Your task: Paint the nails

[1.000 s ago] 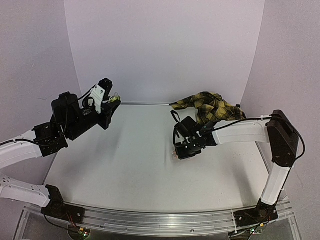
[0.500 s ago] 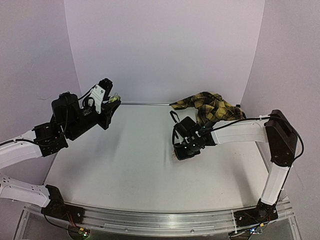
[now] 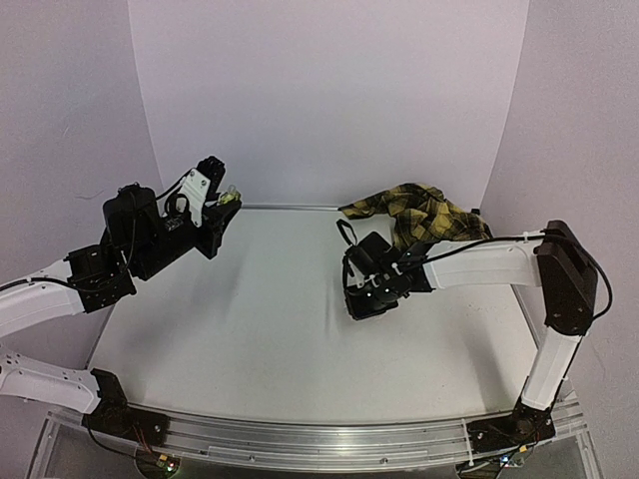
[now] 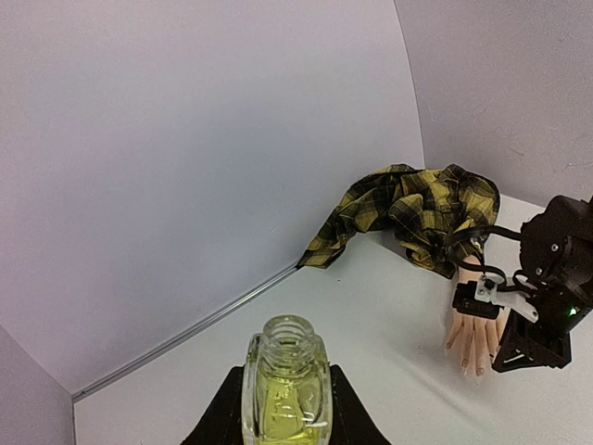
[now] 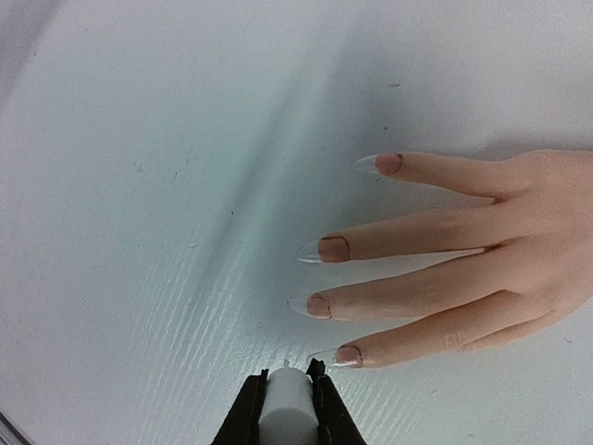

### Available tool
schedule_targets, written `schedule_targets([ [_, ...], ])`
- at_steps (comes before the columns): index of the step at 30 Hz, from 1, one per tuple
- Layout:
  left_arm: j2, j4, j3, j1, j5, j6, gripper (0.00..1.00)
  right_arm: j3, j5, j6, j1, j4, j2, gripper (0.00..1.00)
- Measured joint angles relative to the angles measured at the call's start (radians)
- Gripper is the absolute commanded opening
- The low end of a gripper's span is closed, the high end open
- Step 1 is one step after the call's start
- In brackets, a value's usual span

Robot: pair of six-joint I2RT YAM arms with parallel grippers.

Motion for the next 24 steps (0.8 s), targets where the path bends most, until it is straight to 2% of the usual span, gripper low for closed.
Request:
schedule_targets([
  [24, 0.000, 0.000, 0.000, 0.000, 0.000, 0.000, 0.00, -0.006, 0.051, 0.011, -0.025, -0.007, -0.034, 0.00],
])
